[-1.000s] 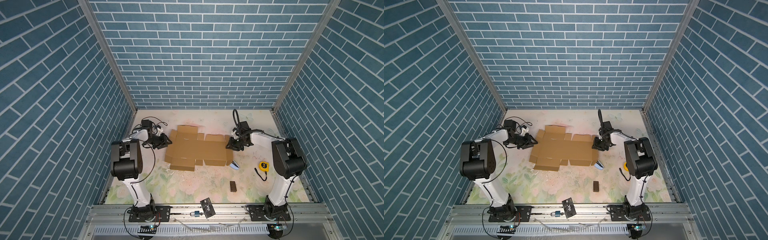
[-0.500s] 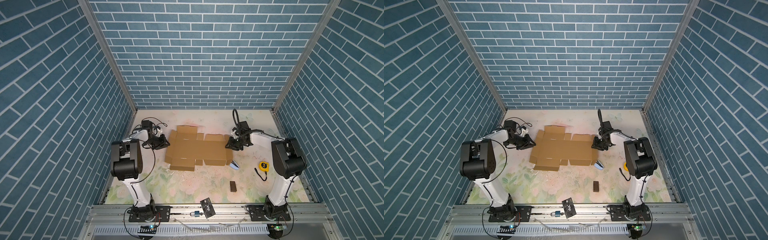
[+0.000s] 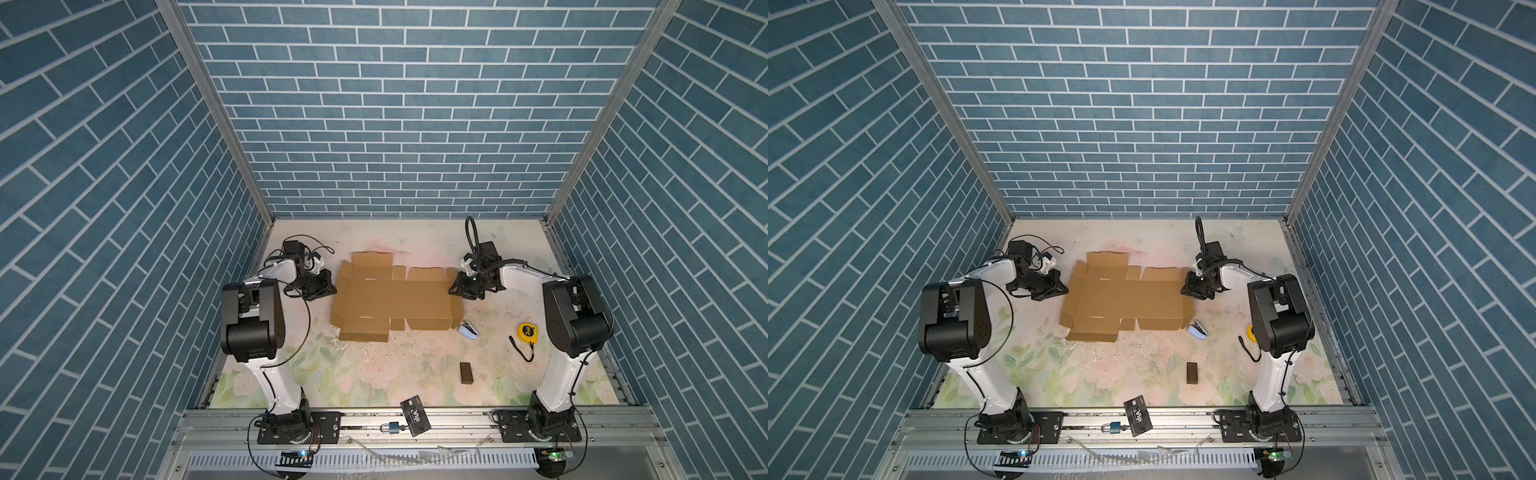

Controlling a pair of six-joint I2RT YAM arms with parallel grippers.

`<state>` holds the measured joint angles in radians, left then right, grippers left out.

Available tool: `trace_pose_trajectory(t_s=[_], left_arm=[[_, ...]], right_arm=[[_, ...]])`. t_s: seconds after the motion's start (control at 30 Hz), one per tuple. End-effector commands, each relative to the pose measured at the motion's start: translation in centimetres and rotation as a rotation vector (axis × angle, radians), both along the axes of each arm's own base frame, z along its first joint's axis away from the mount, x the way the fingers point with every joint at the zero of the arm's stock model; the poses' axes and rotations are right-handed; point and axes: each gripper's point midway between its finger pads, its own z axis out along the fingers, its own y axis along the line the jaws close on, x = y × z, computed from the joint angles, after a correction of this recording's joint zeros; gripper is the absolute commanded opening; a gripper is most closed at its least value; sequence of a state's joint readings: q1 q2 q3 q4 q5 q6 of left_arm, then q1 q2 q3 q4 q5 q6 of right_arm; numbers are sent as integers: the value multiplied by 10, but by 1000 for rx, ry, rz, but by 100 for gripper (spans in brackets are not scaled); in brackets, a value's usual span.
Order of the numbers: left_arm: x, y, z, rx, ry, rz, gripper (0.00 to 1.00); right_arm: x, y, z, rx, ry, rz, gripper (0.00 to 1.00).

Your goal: Fold the paper box

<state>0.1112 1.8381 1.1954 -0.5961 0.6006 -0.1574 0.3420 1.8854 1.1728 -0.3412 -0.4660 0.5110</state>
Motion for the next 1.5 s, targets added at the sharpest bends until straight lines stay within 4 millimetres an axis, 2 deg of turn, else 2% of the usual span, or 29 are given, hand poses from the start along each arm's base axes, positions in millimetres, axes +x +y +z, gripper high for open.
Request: trace_pose_trajectory(t_s=[0.0,0.13,0.23,0.3,0.37,0.5,0.7,0.8,0.93,1.0,1.1,1.23,1.33,1.47], left_arm=[[0,8,28,69,-72,-24,0],[0,16,58,140,-145,-56,0],[1,19,72,181,-184,-73,0],[1,21,81,212,-206,-99,0],[2,22,89,258,-228,-140,0],[9,21,102,374,-275,-259,0],[19,2,147,515,-428,-467,0],[24,-6,168,582,-506,-551,0],[29,-18,200,658,-610,-648,0],[29,-24,212,687,-663,-683,0],[25,-35,223,709,-706,-726,0],[16,-47,224,727,-725,-783,0],[12,-49,224,739,-716,-786,0],[8,-52,226,725,-723,-781,0]], right_arm=[[9,19,9,62,7,1,26],[15,24,18,58,-20,12,31],[15,17,18,7,-25,24,35],[14,13,25,-16,-35,32,37],[14,10,36,-25,-73,37,41],[13,1,56,-83,-150,95,42],[21,9,114,-38,-405,195,44],[27,22,144,9,-533,268,44],[36,44,189,70,-786,385,44],[41,55,205,97,-895,430,46],[57,68,219,154,-946,427,49],[77,92,226,237,-946,468,49],[93,108,221,286,-960,488,50],[94,135,212,356,-983,575,51]])
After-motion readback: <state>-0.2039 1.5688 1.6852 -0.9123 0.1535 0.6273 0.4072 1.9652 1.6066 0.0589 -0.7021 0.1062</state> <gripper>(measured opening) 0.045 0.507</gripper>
